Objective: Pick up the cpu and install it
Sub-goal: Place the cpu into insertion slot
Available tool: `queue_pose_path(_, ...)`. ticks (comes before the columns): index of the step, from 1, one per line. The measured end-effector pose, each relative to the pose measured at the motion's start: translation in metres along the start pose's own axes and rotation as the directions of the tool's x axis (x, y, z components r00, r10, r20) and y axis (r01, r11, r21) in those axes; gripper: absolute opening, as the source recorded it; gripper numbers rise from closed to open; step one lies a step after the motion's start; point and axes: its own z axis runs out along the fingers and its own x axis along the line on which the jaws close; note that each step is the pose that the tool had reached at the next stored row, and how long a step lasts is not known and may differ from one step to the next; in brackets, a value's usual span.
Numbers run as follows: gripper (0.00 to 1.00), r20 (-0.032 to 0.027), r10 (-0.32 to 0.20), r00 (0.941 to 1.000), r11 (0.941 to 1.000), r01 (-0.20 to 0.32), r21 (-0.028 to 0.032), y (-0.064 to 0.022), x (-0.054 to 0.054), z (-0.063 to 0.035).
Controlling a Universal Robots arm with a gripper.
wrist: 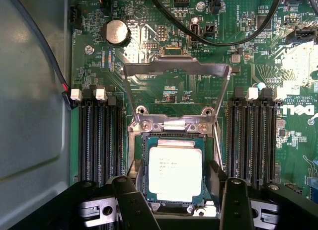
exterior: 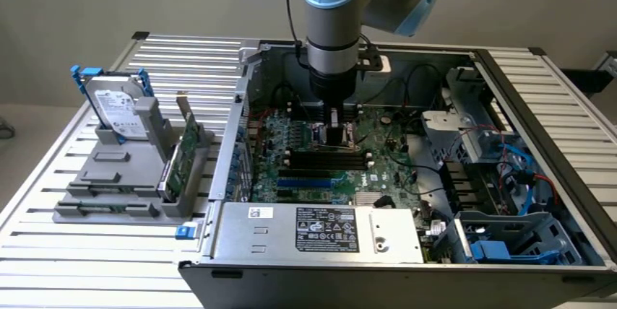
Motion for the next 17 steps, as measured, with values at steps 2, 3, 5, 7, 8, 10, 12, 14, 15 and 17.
queue_pose_path(2,0.63,0.0,0.0,1.0,1.0,0.0,0.0,0.0,0.0001,0.0)
queue_pose_path(3,0.63,0.0,0.0,1.0,1.0,0.0,0.0,0.0,0.0001,0.0)
queue_pose_path(5,0.63,0.0,0.0,1.0,1.0,0.0,0.0,0.0,0.0003,0.0)
queue_pose_path(7,0.63,0.0,0.0,1.0,1.0,0.0,0.0,0.0,0.0006,0.0001)
queue_pose_path(8,0.63,0.0,0.0,1.0,1.0,0.0,-0.0001,0.0,0.0008,0.0001)
queue_pose_path(10,0.63,0.0,0.0,1.0,1.0,0.0,-0.0003,0.0,0.0012,0.0001)
queue_pose_path(12,0.63,-0.0001,0.0,1.0,1.0,0.0,-0.0014,0.0,0.002,0.0001)
queue_pose_path(14,0.63,0.0,0.0,1.0,1.0,0.0,-0.0016,0.0,0.0023,0.0001)
queue_pose_path(15,0.63,0.0,0.0,1.0,1.0,0.0,-0.0017,0.0,0.0024,0.0001)
queue_pose_path(17,0.63,0.0,0.0,1.0,1.0,0.0,-0.0022,0.0,0.0026,0.0002)
